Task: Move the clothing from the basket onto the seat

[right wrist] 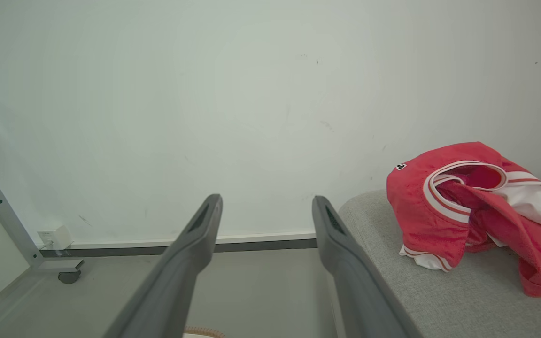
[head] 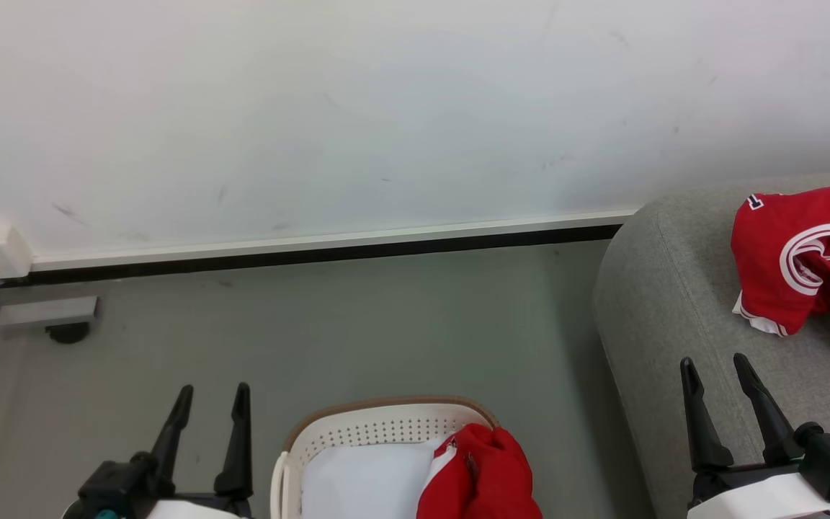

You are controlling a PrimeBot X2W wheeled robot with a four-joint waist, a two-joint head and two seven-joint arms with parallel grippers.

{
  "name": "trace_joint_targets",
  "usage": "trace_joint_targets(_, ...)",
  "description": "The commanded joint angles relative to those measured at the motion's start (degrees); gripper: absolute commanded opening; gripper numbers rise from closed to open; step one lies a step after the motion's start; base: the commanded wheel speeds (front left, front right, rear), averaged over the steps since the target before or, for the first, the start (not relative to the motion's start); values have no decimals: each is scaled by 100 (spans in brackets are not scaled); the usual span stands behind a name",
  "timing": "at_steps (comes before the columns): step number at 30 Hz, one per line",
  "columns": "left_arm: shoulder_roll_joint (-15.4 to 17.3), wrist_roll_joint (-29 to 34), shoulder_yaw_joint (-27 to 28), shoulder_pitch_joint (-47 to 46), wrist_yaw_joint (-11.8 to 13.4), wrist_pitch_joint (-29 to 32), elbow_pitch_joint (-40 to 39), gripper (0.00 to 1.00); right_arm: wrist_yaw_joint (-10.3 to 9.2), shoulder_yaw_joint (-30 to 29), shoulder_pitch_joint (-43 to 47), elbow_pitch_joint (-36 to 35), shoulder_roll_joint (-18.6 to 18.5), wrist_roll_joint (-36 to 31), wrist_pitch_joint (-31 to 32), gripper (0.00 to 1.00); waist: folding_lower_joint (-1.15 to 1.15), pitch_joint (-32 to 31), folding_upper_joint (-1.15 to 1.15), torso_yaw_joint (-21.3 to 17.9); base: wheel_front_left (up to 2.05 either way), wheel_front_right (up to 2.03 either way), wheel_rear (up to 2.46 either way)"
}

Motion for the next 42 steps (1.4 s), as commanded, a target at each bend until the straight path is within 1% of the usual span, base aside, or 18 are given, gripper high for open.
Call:
trace_joint_targets(1, 0, 72, 32, -50, -34, -3, 26, 100, -13, 0, -85, 20, -5, 12, -18, 100, 0, 7, 0, -7, 0, 0, 0)
trace_joint_targets(8, -12, 97, 14, -92, -79, -3, 59, 100, -13, -12, -111, 49, 2, 28, -18, 100, 0, 29, 0, -32, 0, 0, 0)
trace_joint_targets(14, -16, 93, -67, -177, -89, -3, 101, 100, -13, 34, -187, 12, -42, 32, -18, 100, 0, 165, 0, -120, 0, 0, 0)
trace_joint_targets(22, -2, 120, -228, -503, -128, -2, 328, 100, -13, -67, -441, -41, -63, 36, -17, 100, 0, 651, 0, -446, 0, 0, 0)
trace_joint_targets(26, 109, 177, -401, -750, -136, -3, 549, 100, -13, -99, -589, -66, -14, 41, -10, 100, 0, 969, 0, -646, 0, 0, 0)
trace_joint_targets(29, 217, 213, -588, -966, -138, -2, 847, 100, -13, -115, -685, -75, 2, 0, -10, 100, 0, 1190, 0, -758, 0, 0, 0)
trace_joint_targets(33, 368, 68, -919, -1363, -141, -3, 1436, 100, -13, -133, -818, -145, 70, -14, -10, 100, 0, 1499, 0, -894, 0, 0, 0)
trace_joint_targets(37, 534, -169, -1435, -1844, -142, 89, 2081, 100, -13, -180, -960, -227, 152, 23, -10, 100, 0, 1857, 0, -1022, 0, 0, 0)
trace_joint_targets(42, 761, -549, -2118, -2464, -131, 346, 2812, 100, -13, -262, -1161, -339, 229, 62, -10, 100, 0, 2308, 0, -1168, 0, 0, 0)
